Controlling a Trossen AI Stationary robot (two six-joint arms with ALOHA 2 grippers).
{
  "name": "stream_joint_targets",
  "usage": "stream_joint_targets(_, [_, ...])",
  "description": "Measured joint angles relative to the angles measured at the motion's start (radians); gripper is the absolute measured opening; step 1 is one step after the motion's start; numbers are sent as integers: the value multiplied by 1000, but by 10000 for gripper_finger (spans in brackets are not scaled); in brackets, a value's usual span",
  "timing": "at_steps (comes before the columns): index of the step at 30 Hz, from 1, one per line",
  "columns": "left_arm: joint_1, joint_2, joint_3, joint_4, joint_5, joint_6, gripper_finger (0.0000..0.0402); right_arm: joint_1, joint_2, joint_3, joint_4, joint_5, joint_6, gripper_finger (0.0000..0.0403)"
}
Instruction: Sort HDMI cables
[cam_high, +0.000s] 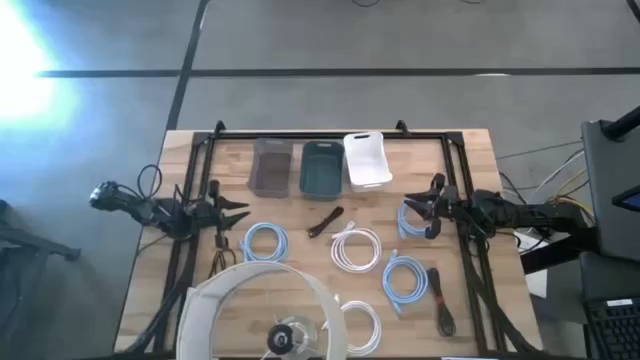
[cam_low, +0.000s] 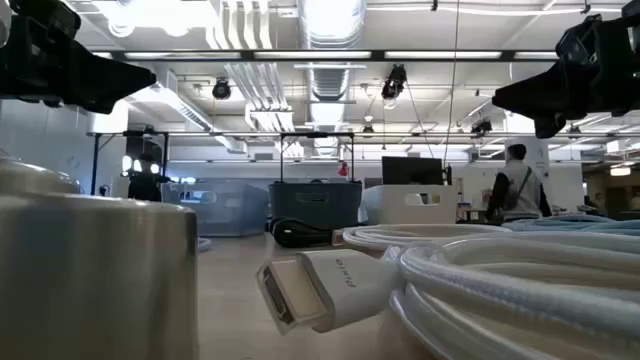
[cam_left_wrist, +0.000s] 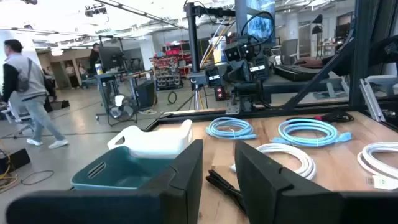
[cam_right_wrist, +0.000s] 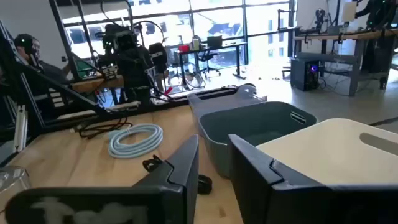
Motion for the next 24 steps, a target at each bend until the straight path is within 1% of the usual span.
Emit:
stream_joint_targets(8, [0,0,0,0,0,0,97,0,-1,0,0,0,0,68])
stream_joint_targets(24, [0,0,0,0,0,0,97,0,-1,0,0,0,0,86])
